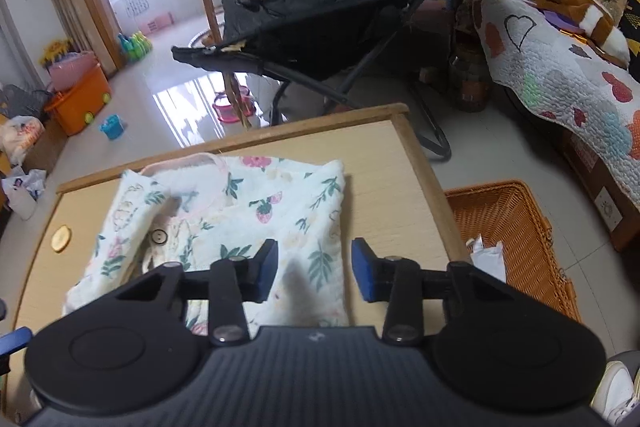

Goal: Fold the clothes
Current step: 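Close the right gripper on the shirt's other side edge, then fold the held side edge with the right gripper over the buttons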

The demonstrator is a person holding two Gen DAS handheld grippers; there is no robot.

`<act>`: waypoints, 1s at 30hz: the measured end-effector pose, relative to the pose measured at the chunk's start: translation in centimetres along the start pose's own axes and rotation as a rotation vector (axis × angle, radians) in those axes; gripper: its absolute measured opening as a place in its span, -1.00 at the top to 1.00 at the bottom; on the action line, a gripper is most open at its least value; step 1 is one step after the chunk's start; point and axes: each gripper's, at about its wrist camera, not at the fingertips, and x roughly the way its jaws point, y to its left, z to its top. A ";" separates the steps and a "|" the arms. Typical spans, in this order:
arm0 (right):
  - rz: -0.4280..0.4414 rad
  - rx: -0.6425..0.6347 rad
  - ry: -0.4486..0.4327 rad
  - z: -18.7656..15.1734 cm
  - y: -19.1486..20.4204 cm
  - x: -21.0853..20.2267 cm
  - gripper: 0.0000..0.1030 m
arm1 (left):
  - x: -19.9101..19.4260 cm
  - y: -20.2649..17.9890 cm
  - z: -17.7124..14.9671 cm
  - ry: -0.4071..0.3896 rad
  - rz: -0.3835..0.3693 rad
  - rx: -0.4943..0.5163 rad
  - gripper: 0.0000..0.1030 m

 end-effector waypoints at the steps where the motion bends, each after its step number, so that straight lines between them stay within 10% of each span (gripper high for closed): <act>1: -0.008 0.006 0.001 0.0 0.0 0.2 0.23 | 0.1 0.1 0.0 -0.004 0.002 -0.001 -0.05; 19: -0.018 0.009 0.079 -0.3 0.1 2.1 0.85 | 0.6 1.0 0.3 0.010 0.025 -0.014 -0.05; 30: -0.066 -0.393 0.014 -0.6 6.8 -0.1 0.88 | 0.9 1.6 0.4 0.020 0.020 -0.034 -0.05</act>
